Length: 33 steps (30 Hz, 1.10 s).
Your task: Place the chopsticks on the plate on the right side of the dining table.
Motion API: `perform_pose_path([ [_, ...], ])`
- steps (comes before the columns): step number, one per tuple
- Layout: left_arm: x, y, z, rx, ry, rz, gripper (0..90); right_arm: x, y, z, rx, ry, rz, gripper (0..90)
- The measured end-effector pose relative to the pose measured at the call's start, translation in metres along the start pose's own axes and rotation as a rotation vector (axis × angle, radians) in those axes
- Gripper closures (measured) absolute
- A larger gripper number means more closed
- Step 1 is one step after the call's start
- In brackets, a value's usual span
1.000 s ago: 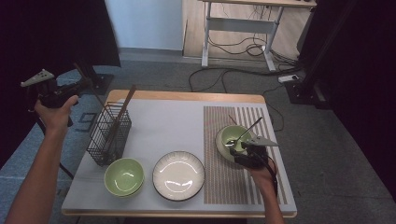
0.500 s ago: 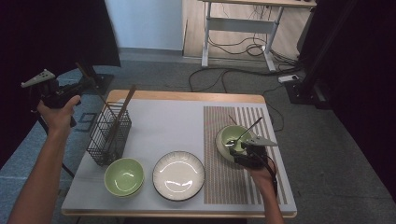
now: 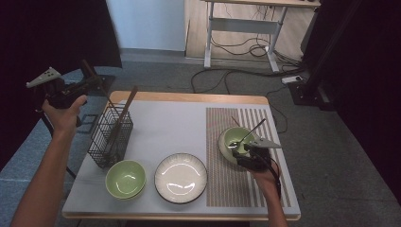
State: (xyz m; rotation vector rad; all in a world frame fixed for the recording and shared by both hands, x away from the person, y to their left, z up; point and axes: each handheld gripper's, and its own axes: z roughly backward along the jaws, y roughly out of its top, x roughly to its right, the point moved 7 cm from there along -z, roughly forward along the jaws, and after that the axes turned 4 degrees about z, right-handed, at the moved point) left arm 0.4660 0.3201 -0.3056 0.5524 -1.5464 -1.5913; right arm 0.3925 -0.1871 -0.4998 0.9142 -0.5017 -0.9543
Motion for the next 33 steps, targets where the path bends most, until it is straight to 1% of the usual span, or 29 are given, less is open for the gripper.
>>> perform_pose_path([
  [5, 0.004, 0.001, -0.001, 0.003, -0.018, 0.005, 84.8, 0.000, 0.000, 0.000, 0.002, -0.001, 0.001, 41.8],
  [6, 0.006, -0.001, -0.002, 0.001, -0.027, 0.011, 84.8, 0.000, 0.000, 0.000, 0.001, -0.001, 0.002, 41.8],
  [9, 0.007, -0.004, -0.004, -0.006, -0.029, 0.009, 84.8, 0.000, 0.000, 0.000, -0.003, 0.001, 0.005, 41.8],
  [11, 0.008, -0.009, -0.006, -0.011, -0.038, 0.017, 84.8, 0.000, 0.000, -0.001, -0.001, 0.000, 0.000, 41.8],
  [19, 0.011, -0.015, -0.008, -0.019, -0.060, 0.027, 84.8, 0.000, -0.001, -0.002, -0.007, -0.001, -0.003, 41.8],
  [22, 0.012, -0.018, -0.008, -0.024, -0.063, 0.020, 84.8, -0.001, -0.001, -0.002, -0.011, 0.003, 0.000, 41.8],
  [28, 0.014, -0.027, -0.012, -0.046, -0.074, 0.027, 84.8, -0.001, -0.001, -0.003, -0.003, 0.000, 0.003, 41.8],
  [33, 0.018, -0.030, -0.013, -0.048, -0.090, 0.033, 84.9, -0.001, -0.001, -0.003, -0.001, 0.001, 0.005, 41.8],
])
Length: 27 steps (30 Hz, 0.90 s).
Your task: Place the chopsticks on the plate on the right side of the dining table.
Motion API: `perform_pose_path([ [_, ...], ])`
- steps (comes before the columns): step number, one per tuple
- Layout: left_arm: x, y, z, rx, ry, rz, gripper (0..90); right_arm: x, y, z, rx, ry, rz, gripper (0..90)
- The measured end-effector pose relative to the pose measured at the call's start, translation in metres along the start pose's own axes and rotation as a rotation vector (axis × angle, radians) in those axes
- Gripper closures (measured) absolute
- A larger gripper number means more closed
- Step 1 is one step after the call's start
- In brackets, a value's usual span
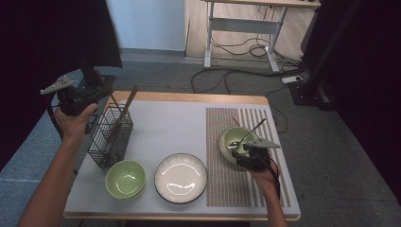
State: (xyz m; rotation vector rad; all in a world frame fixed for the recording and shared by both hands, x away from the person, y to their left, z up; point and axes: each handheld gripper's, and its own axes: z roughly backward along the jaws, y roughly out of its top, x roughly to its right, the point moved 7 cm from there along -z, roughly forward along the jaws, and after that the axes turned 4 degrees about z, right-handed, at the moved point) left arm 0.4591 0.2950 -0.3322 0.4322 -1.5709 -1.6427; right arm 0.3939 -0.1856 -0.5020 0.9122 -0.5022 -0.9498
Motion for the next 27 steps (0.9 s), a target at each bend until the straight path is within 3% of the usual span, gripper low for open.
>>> perform_pose_path([
  [11, 0.008, -0.009, -0.005, -0.006, -0.013, -0.011, 84.9, -0.002, 0.000, -0.001, -0.004, -0.001, 0.008, 41.8],
  [27, 0.022, -0.009, -0.013, -0.008, -0.050, -0.014, 84.8, -0.003, 0.000, -0.002, -0.010, 0.002, 0.014, 41.7],
])
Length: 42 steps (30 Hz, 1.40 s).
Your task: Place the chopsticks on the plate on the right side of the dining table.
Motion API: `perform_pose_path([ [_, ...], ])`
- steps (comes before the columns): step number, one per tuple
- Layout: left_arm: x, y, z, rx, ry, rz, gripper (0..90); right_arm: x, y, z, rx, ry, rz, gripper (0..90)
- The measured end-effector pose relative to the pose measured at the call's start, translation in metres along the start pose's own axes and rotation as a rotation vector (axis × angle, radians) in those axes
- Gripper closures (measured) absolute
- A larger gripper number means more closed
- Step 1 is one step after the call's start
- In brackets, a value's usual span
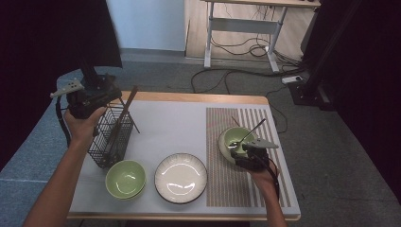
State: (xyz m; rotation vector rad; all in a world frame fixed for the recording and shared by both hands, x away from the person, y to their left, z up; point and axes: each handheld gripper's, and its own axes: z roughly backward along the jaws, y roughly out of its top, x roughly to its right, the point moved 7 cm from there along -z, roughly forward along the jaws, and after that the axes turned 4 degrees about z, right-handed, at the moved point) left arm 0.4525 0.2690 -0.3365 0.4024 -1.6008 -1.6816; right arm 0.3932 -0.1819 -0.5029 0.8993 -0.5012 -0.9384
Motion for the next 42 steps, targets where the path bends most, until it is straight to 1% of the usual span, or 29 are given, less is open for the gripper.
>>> perform_pose_path([
  [4, 0.004, -0.006, -0.004, -0.013, -0.014, 0.001, 84.8, -0.001, 0.001, 0.000, 0.003, 0.002, 0.003, 41.6],
  [8, 0.007, -0.007, -0.006, -0.015, -0.025, 0.004, 84.8, -0.002, 0.002, 0.000, 0.006, 0.005, 0.002, 41.6],
  [14, 0.015, -0.012, -0.011, -0.029, -0.038, -0.005, 84.8, -0.008, 0.004, -0.002, 0.009, 0.016, 0.017, 40.6],
  [25, 0.027, -0.020, -0.022, -0.051, -0.062, -0.007, 84.9, -0.011, 0.007, -0.003, 0.020, 0.026, 0.026, 40.2],
  [27, 0.030, -0.022, -0.023, -0.054, -0.068, -0.007, 84.8, -0.014, 0.010, -0.003, 0.024, 0.034, 0.029, 40.2],
  [29, 0.031, -0.023, -0.024, -0.053, -0.065, -0.007, 84.9, -0.016, 0.012, -0.003, 0.031, 0.043, 0.032, 40.2],
  [30, 0.034, -0.024, -0.024, -0.050, -0.065, -0.004, 84.8, -0.017, 0.013, -0.003, 0.035, 0.045, 0.033, 40.3],
  [34, 0.037, -0.027, -0.026, -0.062, -0.070, -0.010, 84.8, -0.020, 0.018, -0.004, 0.048, 0.052, 0.029, 40.2],
  [41, 0.044, -0.032, -0.030, -0.070, -0.087, -0.009, 84.9, -0.022, 0.020, -0.005, 0.053, 0.059, 0.027, 40.2],
  [42, 0.046, -0.033, -0.031, -0.074, -0.091, -0.010, 84.8, -0.023, 0.021, -0.004, 0.060, 0.072, 0.018, 40.2],
])
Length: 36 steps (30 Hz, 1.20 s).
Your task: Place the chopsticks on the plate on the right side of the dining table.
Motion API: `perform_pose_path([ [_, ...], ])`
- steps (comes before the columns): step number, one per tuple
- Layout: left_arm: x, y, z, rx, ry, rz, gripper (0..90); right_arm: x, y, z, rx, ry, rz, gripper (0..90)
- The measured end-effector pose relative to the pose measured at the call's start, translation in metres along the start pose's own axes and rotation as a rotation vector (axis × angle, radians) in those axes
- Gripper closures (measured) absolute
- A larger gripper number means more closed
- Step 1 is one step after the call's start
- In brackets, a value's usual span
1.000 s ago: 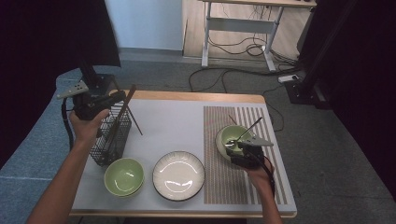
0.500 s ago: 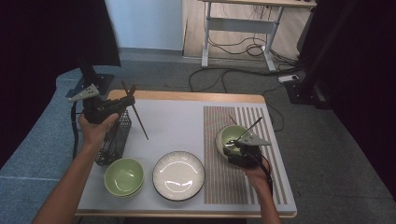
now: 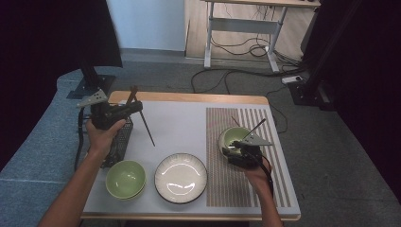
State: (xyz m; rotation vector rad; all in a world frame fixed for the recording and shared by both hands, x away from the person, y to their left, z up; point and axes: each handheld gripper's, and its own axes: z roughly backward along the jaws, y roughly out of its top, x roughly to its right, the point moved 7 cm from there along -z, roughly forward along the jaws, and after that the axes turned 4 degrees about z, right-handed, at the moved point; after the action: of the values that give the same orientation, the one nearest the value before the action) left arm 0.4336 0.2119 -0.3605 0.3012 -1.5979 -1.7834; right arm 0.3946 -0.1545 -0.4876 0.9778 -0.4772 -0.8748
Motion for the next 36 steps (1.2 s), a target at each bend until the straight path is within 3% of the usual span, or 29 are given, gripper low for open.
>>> perform_pose_path([
  [15, 0.008, -0.004, -0.004, -0.004, -0.025, 0.007, 84.8, -0.009, 0.008, -0.001, 0.017, 0.023, 0.009, 40.2],
  [31, 0.025, -0.005, -0.014, -0.024, -0.048, -0.023, 84.8, -0.027, 0.019, -0.004, 0.033, 0.069, 0.027, 40.2],
  [36, 0.027, -0.005, -0.015, -0.017, -0.059, -0.012, 84.8, -0.034, 0.021, -0.008, 0.030, 0.084, 0.036, 40.6],
])
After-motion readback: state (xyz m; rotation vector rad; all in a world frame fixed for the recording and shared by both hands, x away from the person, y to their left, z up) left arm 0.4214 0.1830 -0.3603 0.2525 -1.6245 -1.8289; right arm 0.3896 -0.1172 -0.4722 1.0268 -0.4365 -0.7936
